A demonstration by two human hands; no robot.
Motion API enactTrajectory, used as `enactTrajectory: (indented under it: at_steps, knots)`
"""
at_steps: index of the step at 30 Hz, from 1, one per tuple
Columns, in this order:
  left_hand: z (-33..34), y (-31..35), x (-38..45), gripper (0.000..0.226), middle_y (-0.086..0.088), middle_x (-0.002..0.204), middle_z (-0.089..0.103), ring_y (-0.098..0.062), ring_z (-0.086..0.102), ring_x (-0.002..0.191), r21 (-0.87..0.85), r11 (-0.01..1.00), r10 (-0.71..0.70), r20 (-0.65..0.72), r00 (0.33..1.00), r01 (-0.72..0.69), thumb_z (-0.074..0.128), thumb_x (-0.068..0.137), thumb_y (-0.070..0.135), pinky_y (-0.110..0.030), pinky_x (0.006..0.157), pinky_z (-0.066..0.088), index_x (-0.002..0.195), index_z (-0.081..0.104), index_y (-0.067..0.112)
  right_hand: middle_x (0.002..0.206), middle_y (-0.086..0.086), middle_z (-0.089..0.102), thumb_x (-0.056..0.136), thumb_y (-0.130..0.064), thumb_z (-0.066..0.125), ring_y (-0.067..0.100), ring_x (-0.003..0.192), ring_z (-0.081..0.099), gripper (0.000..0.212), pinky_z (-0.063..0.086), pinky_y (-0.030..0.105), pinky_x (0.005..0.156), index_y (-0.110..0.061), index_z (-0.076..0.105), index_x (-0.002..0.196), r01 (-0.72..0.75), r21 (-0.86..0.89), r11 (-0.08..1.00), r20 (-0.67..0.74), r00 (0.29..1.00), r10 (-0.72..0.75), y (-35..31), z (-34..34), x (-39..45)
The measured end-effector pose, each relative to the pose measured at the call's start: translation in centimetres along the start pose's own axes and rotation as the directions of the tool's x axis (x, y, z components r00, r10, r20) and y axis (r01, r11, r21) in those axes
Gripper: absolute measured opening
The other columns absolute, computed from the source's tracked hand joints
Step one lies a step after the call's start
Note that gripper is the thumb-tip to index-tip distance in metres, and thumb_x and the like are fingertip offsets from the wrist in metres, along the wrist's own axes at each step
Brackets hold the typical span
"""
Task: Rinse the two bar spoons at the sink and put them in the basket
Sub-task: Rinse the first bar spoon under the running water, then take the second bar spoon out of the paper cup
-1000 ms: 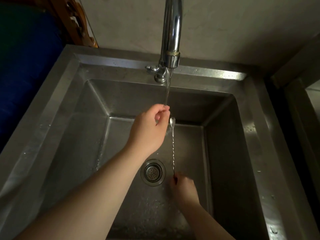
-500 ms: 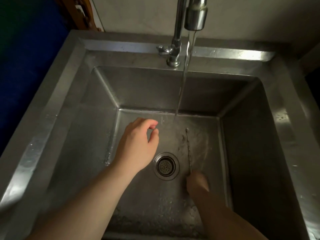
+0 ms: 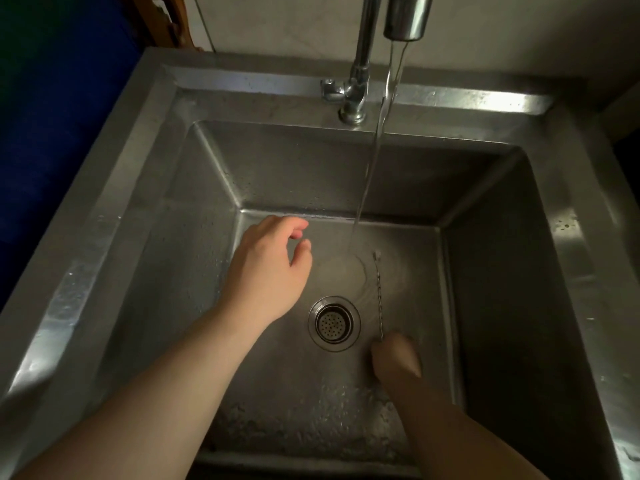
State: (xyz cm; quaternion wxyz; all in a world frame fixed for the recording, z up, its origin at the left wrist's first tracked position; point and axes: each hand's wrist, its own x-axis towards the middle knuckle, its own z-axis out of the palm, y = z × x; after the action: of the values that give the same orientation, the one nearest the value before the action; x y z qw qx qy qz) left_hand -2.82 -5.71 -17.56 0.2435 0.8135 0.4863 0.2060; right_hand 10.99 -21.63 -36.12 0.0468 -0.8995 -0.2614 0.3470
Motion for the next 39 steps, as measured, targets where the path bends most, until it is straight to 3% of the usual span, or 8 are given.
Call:
enactTrajectory:
  at_steps: [3, 7, 15, 23, 29, 33, 36, 39]
  knots:
    - [-1.0, 0.0, -0.3, 0.027, -0.001, 0.104, 0.07, -0.027, 0.063, 0.098, 0.058, 0.998, 0.023, 0.005, 1.0, -0.023, 0.062, 0.088, 0.02, -0.038, 0.087, 0.05, 0.114, 0.066, 0.014, 0.109, 0.018, 0.067, 0.094, -0.023, 0.046, 0.033, 0.099, 0.064, 0.03, 0.05, 0.032, 0.079, -0.004, 0.066, 0.107, 0.01, 0.052, 0.999, -0.064, 0.998, -0.007, -1.4, -1.4, -1.4]
    - [-4.0, 0.6, -1.3, 0.028, -0.005, 0.105, 0.07, -0.029, 0.064, 0.098, 0.042, 0.999, 0.012, -0.037, 0.999, -0.011, 0.066, 0.087, 0.017, -0.039, 0.089, 0.049, 0.114, 0.066, 0.011, 0.105, 0.014, 0.063, 0.092, -0.025, 0.05, 0.033, 0.095, 0.058, 0.023, 0.049, 0.038, 0.079, -0.008, 0.063, 0.099, 0.277, 0.045, 0.96, -0.188, 0.946, -0.264, -4.6, -4.1, -5.5]
    - [-19.0, 1.3, -6.3, 0.038, 0.005, 0.118, 0.063, -0.013, 0.055, 0.112, 0.074, 0.997, 0.0, -0.175, 0.985, 0.013, 0.057, 0.09, 0.032, -0.017, 0.091, 0.034, 0.126, 0.059, 0.02, 0.091, -0.002, 0.066, 0.084, -0.017, 0.066, 0.016, 0.082, 0.065, 0.014, 0.052, 0.031, 0.073, -0.017, 0.068, 0.098, 0.772, 0.137, 0.621, -0.249, 0.634, -0.733, -13.2, -8.4, -20.3]
    - [-35.8, -3.1, -14.5, 0.037, 0.0, 0.117, 0.064, -0.016, 0.059, 0.109, 0.154, 0.972, -0.091, -0.446, 0.89, 0.177, 0.057, 0.09, 0.028, -0.026, 0.095, 0.042, 0.123, 0.061, 0.014, 0.077, -0.007, 0.066, 0.075, -0.009, 0.068, -0.002, 0.068, 0.061, 0.016, 0.049, 0.013, 0.068, -0.015, 0.071, 0.09, 0.894, 0.322, 0.312, -0.191, 0.384, -0.904, -22.0, -6.6, -33.2]
    - [-42.7, -9.3, -23.5, 0.032, 0.013, 0.106, 0.056, 0.0, 0.051, 0.092, 0.09, 0.91, -0.262, -0.63, 0.731, 0.404, 0.058, 0.09, 0.029, -0.016, 0.076, 0.041, 0.121, 0.062, 0.023, 0.077, -0.012, 0.07, 0.084, -0.016, 0.068, 0.003, 0.068, 0.065, 0.029, 0.047, 0.011, 0.064, -0.041, 0.061, 0.095, 0.743, 0.421, 0.52, 0.274, 0.442, -0.854, -26.8, -2.1, -38.5]
    - [-41.7, -14.5, -29.3, 0.033, 0.018, 0.11, 0.058, 0.006, 0.052, 0.093, -0.112, 0.858, -0.445, -0.651, 0.615, 0.502, 0.055, 0.091, 0.035, -0.023, 0.078, 0.042, 0.124, 0.059, 0.031, 0.08, -0.003, 0.075, 0.077, -0.017, 0.072, 0.021, 0.079, 0.072, 0.045, 0.056, 0.041, 0.084, -0.035, 0.052, 0.113, 0.509, 0.532, 0.677, 0.484, 0.473, -0.736, -29.5, 0.7, -40.7]
    - [-38.1, -18.5, -33.0, 0.04, 0.034, 0.108, 0.052, 0.014, 0.052, 0.096, -0.291, 0.796, -0.587, -0.583, 0.562, 0.53, 0.051, 0.083, 0.052, -0.019, 0.082, 0.039, 0.123, 0.048, 0.047, 0.089, -0.007, 0.073, 0.072, -0.03, 0.076, 0.015, 0.084, 0.072, 0.064, 0.058, 0.04, 0.083, -0.037, 0.045, 0.127, 0.446, 0.556, 0.701, 0.499, 0.495, -0.711, -31.4, 2.2, -41.6]
    - [-34.1, -21.1, -34.8, 0.074, 0.023, 0.12, 0.048, 0.003, 0.051, 0.106, -0.396, 0.676, -0.733, -0.451, 0.509, 0.622, 0.051, 0.067, 0.086, -0.026, 0.087, 0.042, 0.13, 0.039, 0.049, 0.086, -0.01, 0.071, 0.072, -0.044, 0.071, 0.006, 0.075, 0.071, 0.07, 0.057, 0.035, 0.079, -0.035, 0.042, 0.135, 0.502, 0.566, 0.654, 0.417, 0.51, -0.752, -33.6, 2.9, -42.5]
